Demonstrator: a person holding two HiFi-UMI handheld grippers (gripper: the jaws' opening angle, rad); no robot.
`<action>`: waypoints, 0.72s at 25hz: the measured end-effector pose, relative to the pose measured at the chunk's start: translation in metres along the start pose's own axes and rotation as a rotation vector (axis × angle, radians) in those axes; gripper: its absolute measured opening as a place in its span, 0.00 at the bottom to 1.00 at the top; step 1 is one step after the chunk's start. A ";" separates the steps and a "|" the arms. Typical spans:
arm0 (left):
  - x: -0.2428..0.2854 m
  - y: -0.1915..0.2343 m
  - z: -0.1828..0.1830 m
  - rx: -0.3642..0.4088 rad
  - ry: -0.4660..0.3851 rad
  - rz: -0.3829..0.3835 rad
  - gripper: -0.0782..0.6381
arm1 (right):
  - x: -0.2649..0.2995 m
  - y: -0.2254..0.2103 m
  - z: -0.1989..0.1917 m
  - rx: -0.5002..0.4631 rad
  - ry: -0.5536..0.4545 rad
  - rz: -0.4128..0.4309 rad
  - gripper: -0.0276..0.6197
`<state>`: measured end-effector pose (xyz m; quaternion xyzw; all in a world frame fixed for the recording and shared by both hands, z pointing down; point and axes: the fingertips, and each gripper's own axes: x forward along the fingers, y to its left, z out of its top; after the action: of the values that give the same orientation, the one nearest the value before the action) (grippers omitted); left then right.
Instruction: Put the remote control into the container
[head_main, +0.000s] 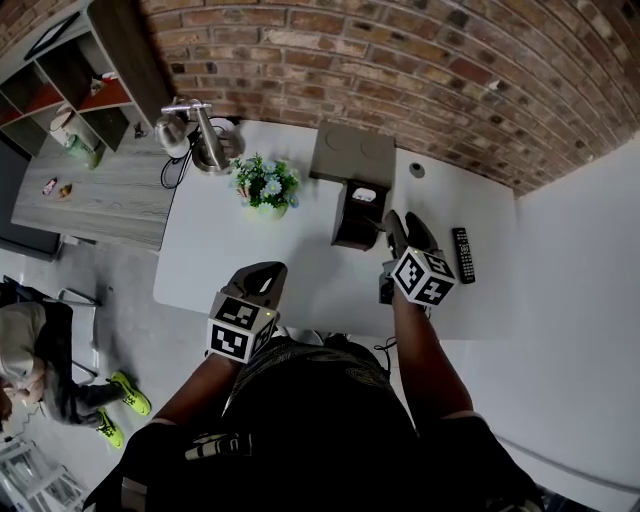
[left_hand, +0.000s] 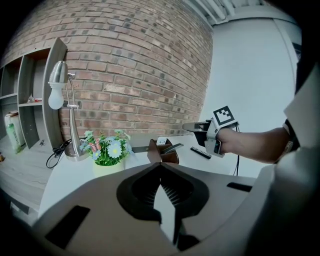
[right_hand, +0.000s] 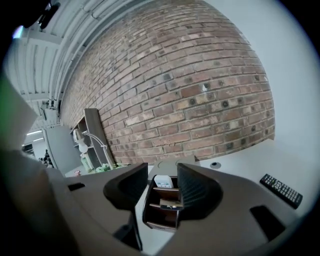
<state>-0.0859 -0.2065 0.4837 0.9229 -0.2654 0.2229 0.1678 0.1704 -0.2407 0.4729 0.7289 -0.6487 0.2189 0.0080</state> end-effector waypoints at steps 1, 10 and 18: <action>0.000 -0.002 0.001 -0.001 -0.006 -0.005 0.12 | -0.007 0.007 0.003 -0.015 -0.002 0.025 0.33; -0.004 -0.030 0.009 0.056 -0.040 -0.106 0.12 | -0.077 0.071 -0.020 -0.097 0.039 0.261 0.06; -0.010 -0.046 0.010 0.073 -0.046 -0.161 0.12 | -0.116 0.093 -0.057 -0.006 0.084 0.277 0.05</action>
<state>-0.0648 -0.1698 0.4612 0.9516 -0.1858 0.1970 0.1451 0.0577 -0.1295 0.4612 0.6226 -0.7427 0.2464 0.0071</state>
